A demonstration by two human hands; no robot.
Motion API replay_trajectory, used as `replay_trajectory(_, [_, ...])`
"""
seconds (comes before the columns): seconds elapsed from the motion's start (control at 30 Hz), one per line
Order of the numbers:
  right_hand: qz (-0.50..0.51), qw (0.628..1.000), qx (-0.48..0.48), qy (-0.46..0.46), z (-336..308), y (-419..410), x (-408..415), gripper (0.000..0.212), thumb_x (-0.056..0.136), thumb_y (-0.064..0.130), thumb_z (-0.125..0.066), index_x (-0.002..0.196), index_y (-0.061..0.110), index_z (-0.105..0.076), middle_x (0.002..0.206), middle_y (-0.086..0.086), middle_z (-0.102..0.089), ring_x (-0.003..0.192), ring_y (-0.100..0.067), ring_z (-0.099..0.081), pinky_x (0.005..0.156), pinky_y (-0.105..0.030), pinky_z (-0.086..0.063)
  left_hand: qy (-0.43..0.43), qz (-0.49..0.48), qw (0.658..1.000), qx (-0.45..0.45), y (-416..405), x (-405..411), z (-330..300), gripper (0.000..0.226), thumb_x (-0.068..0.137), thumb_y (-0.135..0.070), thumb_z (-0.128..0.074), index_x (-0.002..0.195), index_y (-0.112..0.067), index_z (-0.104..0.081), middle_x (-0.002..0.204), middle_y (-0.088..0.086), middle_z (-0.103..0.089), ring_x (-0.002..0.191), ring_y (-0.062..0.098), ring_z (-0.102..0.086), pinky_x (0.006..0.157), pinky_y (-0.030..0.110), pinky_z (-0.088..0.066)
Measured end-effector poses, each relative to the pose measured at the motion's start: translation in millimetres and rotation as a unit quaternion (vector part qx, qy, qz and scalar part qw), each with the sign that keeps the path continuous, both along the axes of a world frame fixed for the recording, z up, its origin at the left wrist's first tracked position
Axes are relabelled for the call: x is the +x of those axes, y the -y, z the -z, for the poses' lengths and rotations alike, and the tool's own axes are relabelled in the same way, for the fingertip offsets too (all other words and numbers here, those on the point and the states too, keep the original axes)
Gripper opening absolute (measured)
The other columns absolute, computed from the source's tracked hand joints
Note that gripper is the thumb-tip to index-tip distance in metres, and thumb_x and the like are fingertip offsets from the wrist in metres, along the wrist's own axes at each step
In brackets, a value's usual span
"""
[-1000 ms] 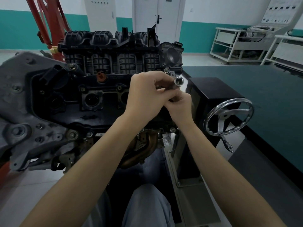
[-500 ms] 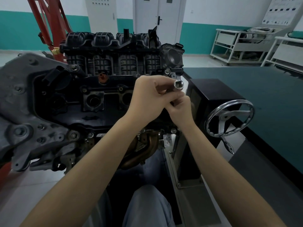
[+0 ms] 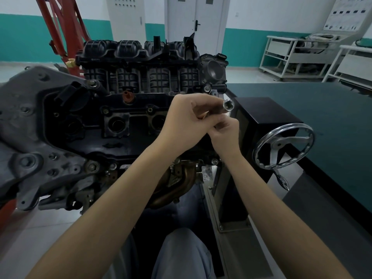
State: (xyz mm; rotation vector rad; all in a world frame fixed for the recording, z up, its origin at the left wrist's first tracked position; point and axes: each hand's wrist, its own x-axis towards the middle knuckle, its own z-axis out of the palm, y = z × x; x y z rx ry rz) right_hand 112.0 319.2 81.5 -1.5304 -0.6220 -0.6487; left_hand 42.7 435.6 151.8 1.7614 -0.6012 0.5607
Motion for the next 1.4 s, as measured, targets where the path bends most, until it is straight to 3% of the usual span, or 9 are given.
replay_trajectory(0.17, [-0.002,1.0,0.018,-0.003,0,0,1,0.017,0.076,0.016,-0.064,0.092,0.019,-0.069,0.085,0.022,-0.072,0.084,-0.002,-0.068,0.076,-0.017,-0.051,0.044,-0.1,0.994,0.015,6,-1,-1,0.02,0.071,-0.005,-0.082,0.089,-0.01,-0.075,0.08,-0.01,-0.068,0.081,0.003,-0.068,0.08,0.019,-0.055])
replay_trajectory(0.37, [-0.013,1.0,0.001,0.002,-2,-1,-3,0.015,0.078,0.015,-0.056,0.087,0.026,-0.062,0.071,0.033,-0.065,0.068,0.011,-0.062,0.063,-0.004,-0.043,0.01,-0.02,1.0,0.008,2,-2,-2,0.028,0.075,0.008,-0.074,0.099,-0.005,-0.073,0.089,0.004,-0.072,0.089,0.015,-0.071,0.086,0.029,-0.057])
replay_trajectory(0.57, [-0.009,1.0,0.016,0.005,-3,-1,-3,0.013,0.075,0.02,-0.063,0.084,0.028,-0.067,0.073,0.028,-0.068,0.072,0.007,-0.065,0.067,-0.008,-0.047,0.008,-0.045,0.999,-0.005,4,-2,-3,0.024,0.07,0.001,-0.081,0.087,-0.013,-0.073,0.082,-0.003,-0.071,0.082,0.007,-0.07,0.082,0.026,-0.057])
replay_trajectory(0.8, [-0.003,1.0,-0.018,-0.005,2,2,2,0.018,0.079,0.008,-0.062,0.074,0.025,-0.062,0.062,0.028,-0.063,0.06,0.007,-0.059,0.06,-0.007,-0.042,-0.009,0.021,1.0,-0.018,2,-1,-1,0.027,0.076,0.01,-0.072,0.099,-0.002,-0.072,0.092,0.013,-0.073,0.089,0.021,-0.071,0.087,0.036,-0.057])
replay_trajectory(0.93, [0.002,1.0,-0.006,0.018,2,2,4,0.017,0.078,0.008,-0.068,0.094,0.014,-0.07,0.081,0.018,-0.071,0.079,-0.001,-0.068,0.073,-0.017,-0.052,0.013,-0.034,0.999,-0.006,0,0,-1,0.024,0.071,0.002,-0.08,0.09,-0.012,-0.073,0.083,-0.005,-0.071,0.083,0.005,-0.069,0.081,0.021,-0.056])
replay_trajectory(1.03, [-0.024,0.999,-0.026,0.029,2,4,4,0.021,0.082,0.016,-0.065,0.103,0.011,-0.067,0.093,0.001,-0.072,0.091,-0.013,-0.069,0.083,-0.027,-0.054,0.031,-0.049,0.998,0.003,0,-2,-2,0.024,0.074,0.0,-0.078,0.093,-0.014,-0.073,0.084,-0.006,-0.071,0.085,0.006,-0.07,0.083,0.024,-0.056])
replay_trajectory(1.2, [-0.014,1.0,-0.02,0.013,5,7,8,0.014,0.08,0.006,-0.066,0.09,0.013,-0.072,0.078,0.022,-0.07,0.078,0.003,-0.066,0.073,-0.014,-0.05,-0.005,0.026,1.0,-0.002,-1,-3,-3,0.03,0.076,0.012,-0.071,0.103,-0.002,-0.07,0.095,0.014,-0.072,0.094,0.023,-0.07,0.09,0.039,-0.056])
replay_trajectory(1.3, [0.005,0.999,-0.023,0.021,6,7,9,0.018,0.077,-0.003,-0.067,0.089,0.008,-0.074,0.083,0.016,-0.072,0.082,-0.004,-0.068,0.074,-0.02,-0.052,0.012,-0.037,0.998,0.039,0,-4,-3,0.025,0.073,0.001,-0.08,0.095,-0.005,-0.073,0.089,0.004,-0.073,0.087,0.011,-0.07,0.085,0.03,-0.057])
replay_trajectory(1.4, [-0.013,0.998,-0.031,0.044,2,6,3,0.017,0.081,0.011,-0.067,0.096,0.018,-0.068,0.087,0.019,-0.071,0.086,-0.001,-0.068,0.077,-0.018,-0.052,0.026,-0.087,0.996,0.022,1,-5,-3,0.019,0.071,-0.005,-0.082,0.086,-0.014,-0.074,0.081,-0.006,-0.071,0.08,0.005,-0.069,0.079,0.025,-0.057])
